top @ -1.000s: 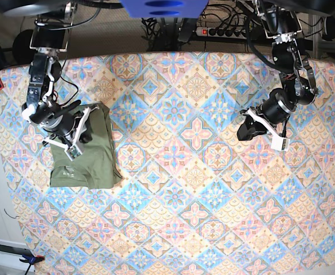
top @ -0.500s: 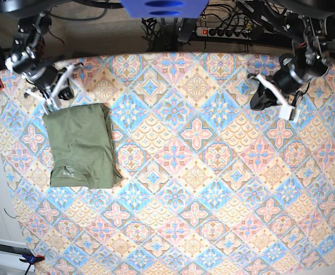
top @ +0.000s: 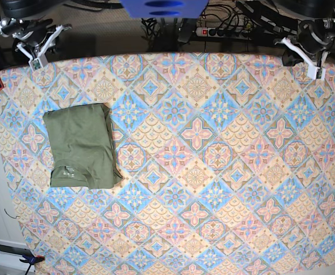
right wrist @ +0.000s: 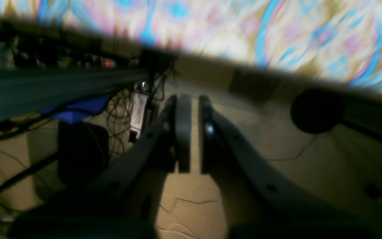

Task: Layout the t-shirt on the table in an organized manner, then fold the t-shirt properly

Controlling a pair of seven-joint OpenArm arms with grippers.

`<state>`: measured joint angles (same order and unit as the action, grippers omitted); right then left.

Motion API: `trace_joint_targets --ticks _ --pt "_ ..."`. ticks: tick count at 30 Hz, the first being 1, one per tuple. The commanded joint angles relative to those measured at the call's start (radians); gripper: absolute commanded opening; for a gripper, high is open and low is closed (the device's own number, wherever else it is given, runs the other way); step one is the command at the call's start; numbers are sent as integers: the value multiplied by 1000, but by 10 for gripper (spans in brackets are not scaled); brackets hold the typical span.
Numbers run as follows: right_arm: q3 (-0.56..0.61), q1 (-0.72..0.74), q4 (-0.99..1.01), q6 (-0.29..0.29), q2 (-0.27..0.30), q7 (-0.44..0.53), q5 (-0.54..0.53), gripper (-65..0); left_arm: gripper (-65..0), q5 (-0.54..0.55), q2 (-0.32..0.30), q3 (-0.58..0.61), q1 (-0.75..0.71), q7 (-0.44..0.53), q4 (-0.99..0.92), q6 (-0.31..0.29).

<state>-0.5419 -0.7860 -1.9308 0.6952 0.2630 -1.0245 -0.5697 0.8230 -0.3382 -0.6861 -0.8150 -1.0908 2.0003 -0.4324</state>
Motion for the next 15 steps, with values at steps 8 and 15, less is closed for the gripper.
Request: trace_joint_targets --ticks 8,15 --pt "62 -82 92 3 -47 11 273 -609 -650 -46 -6 -10 -108 19 -140 -3" --pt "116 -74 351 3 -49 125 311 -625 -650 -179 14 165 -86 219 -416 -3"
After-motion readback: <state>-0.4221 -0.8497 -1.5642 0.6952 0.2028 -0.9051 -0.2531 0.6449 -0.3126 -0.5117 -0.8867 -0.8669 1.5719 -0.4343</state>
